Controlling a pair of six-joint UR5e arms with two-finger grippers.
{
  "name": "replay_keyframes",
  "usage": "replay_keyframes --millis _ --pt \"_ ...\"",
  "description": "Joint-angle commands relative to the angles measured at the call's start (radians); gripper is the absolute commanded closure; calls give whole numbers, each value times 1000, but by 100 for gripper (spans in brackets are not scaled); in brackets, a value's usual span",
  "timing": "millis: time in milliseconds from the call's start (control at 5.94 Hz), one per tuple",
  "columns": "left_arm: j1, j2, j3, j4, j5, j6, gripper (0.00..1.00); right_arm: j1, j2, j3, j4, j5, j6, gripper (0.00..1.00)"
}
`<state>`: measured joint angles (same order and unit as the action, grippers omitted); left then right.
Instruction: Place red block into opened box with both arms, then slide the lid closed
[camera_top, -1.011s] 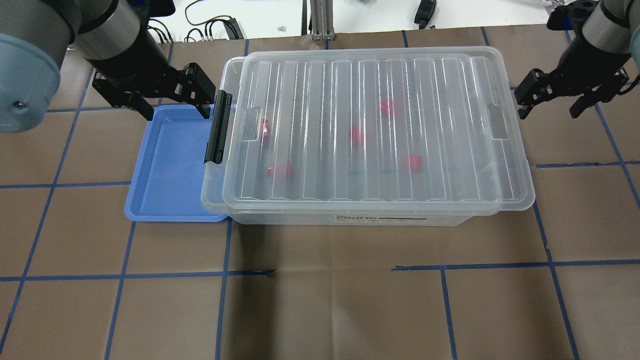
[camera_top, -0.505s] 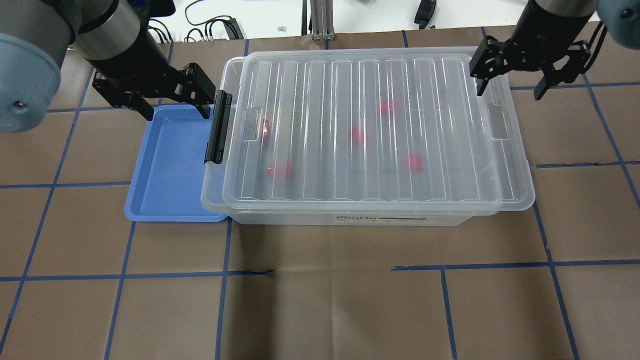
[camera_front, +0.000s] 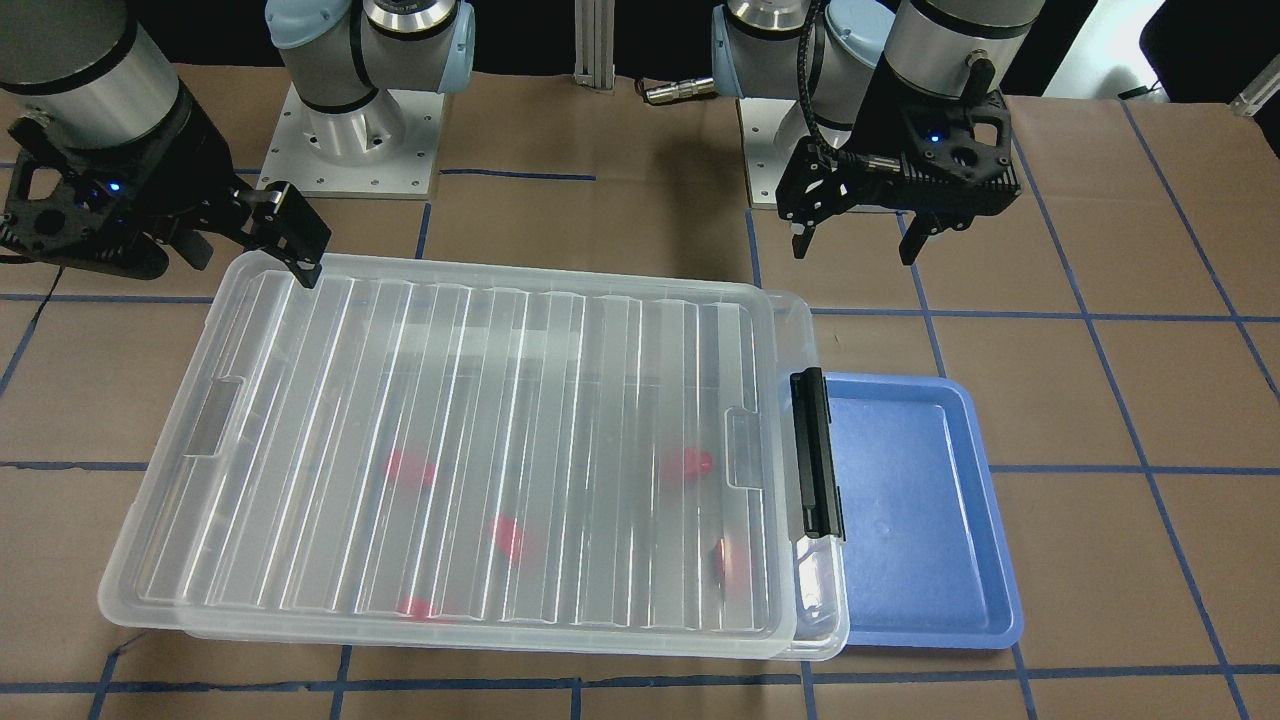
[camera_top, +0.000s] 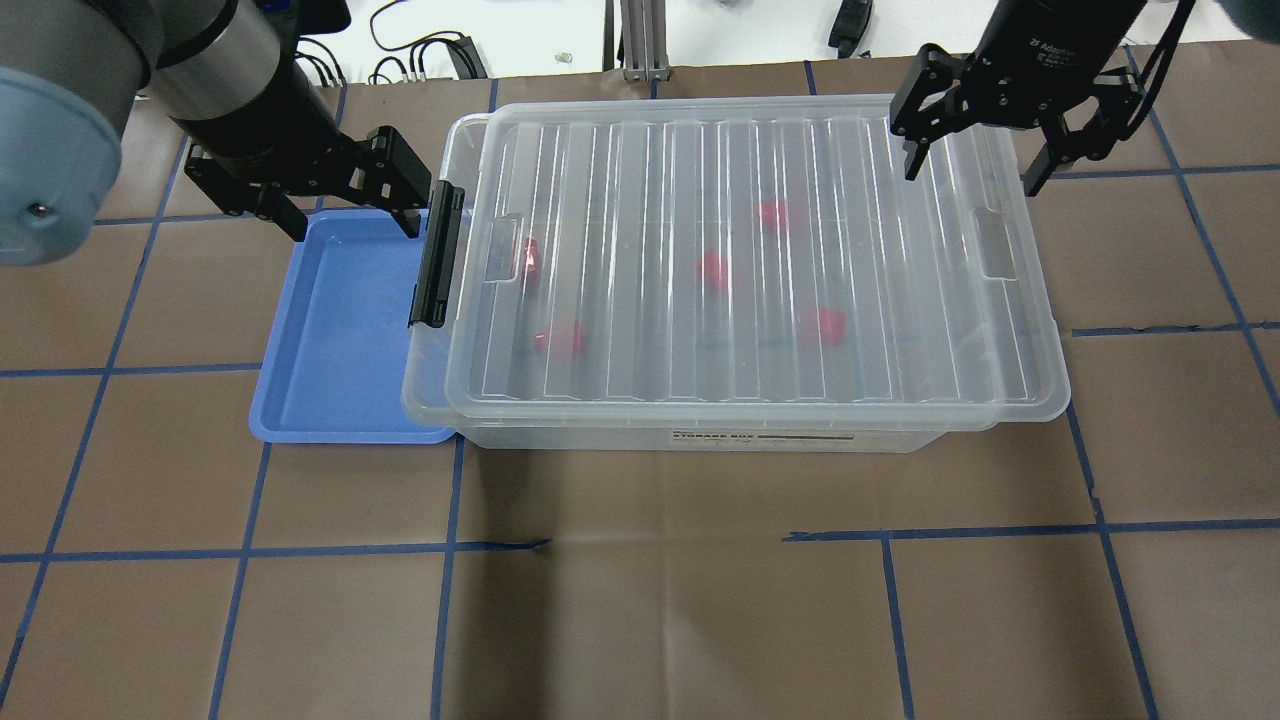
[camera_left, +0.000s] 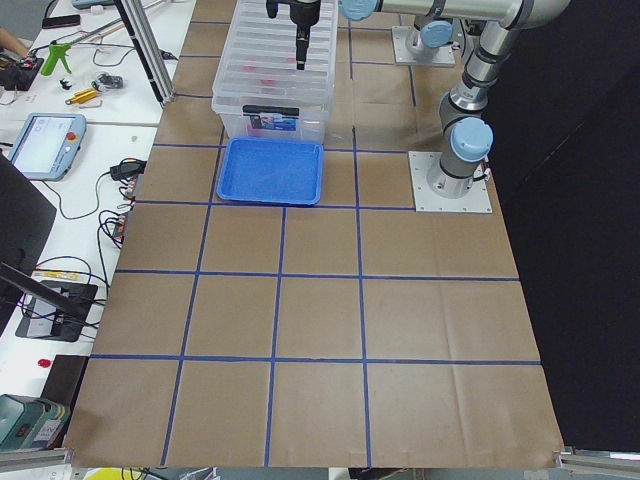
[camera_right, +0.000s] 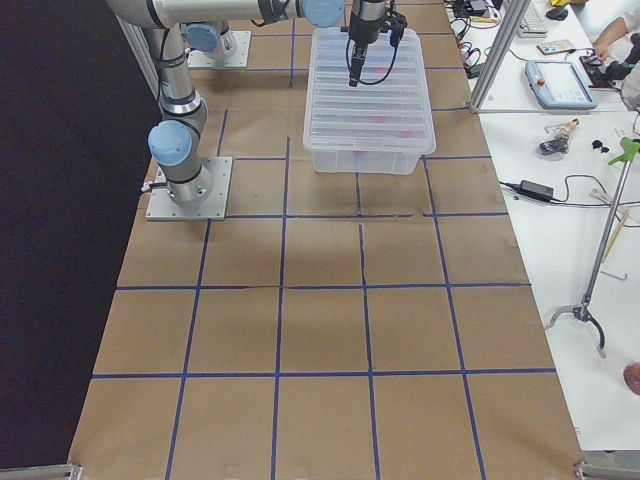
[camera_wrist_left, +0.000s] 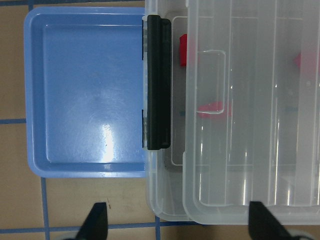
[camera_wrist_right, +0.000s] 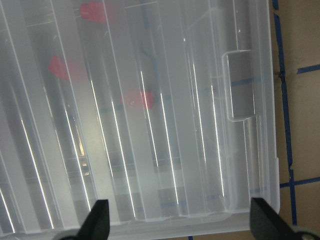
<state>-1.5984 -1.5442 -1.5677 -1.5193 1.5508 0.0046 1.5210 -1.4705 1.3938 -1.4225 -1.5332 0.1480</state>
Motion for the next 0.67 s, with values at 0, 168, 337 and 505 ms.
replay_keyframes --millis 0,168,337,505 --pt "0 3 2 -9 2 6 1 2 -1 -1 2 -18 1 0" --pt "0 6 2 -16 2 21 1 2 4 1 2 -19 -1 0" --pt "2 7 2 -16 2 37 1 2 4 2 2 -19 -1 0" --pt "2 7 2 -18 2 37 1 2 6 2 2 -19 -1 0"
